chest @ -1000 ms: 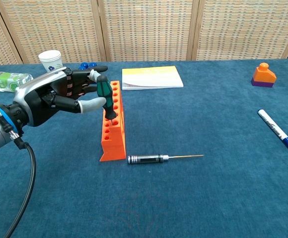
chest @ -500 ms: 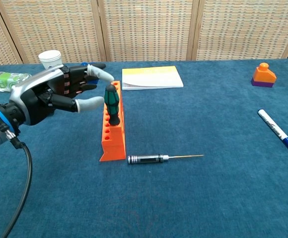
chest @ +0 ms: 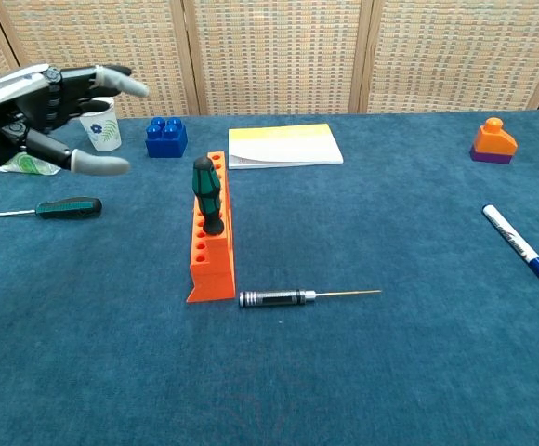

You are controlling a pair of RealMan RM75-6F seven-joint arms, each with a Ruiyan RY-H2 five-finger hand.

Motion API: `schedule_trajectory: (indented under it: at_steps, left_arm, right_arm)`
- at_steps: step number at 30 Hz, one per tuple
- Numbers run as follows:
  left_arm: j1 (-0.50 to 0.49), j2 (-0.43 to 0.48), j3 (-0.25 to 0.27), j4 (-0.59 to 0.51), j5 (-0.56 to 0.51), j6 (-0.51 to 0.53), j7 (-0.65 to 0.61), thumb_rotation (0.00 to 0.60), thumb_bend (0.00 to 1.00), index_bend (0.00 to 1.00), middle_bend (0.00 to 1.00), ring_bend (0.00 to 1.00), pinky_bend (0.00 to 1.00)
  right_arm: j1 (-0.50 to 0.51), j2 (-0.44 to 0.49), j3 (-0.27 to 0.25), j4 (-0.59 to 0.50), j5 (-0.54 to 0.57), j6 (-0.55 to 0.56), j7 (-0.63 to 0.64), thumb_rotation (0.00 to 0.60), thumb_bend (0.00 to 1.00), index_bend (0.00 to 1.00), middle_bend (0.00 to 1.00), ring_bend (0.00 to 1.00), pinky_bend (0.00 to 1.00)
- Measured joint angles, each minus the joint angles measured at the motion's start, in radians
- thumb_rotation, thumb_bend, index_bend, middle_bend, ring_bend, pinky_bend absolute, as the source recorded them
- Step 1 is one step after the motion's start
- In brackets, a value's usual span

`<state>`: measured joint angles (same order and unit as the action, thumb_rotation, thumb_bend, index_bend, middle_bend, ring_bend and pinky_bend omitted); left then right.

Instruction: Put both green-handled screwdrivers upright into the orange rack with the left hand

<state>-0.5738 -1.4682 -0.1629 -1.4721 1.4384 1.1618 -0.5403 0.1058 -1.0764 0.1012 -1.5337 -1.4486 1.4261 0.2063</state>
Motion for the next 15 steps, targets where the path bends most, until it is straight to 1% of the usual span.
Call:
schedule_trajectory:
  at_steps: [5, 8, 11, 15]
  left_arm:
    - [-0.029, 0.041, -0.016, 0.060, -0.142, -0.102, 0.298, 0.600, 0.00, 0.23, 0.00, 0.00, 0.00]
    - [-0.053, 0.044, -0.025, 0.131, -0.251, -0.171, 0.460, 0.600, 0.00, 0.24, 0.00, 0.00, 0.00]
    - [-0.078, 0.030, -0.030, 0.229, -0.336, -0.237, 0.551, 0.600, 0.00, 0.27, 0.00, 0.00, 0.00]
    - [-0.102, -0.014, -0.033, 0.348, -0.385, -0.310, 0.577, 0.600, 0.00, 0.33, 0.00, 0.00, 0.00]
  right_arm:
    - [0.003, -0.006, 0.003, 0.002, 0.012, -0.007, -0.018, 0.600, 0.00, 0.00, 0.00, 0.00, 0.00]
    - [0.006, -0.010, 0.007, 0.006, 0.024, -0.014, -0.027, 0.600, 0.00, 0.00, 0.00, 0.00, 0.00]
    - [0.009, -0.016, 0.011, 0.010, 0.038, -0.021, -0.041, 0.600, 0.00, 0.00, 0.00, 0.00, 0.00]
    - [0.012, -0.022, 0.016, 0.016, 0.055, -0.032, -0.053, 0.600, 0.00, 0.00, 0.00, 0.00, 0.00]
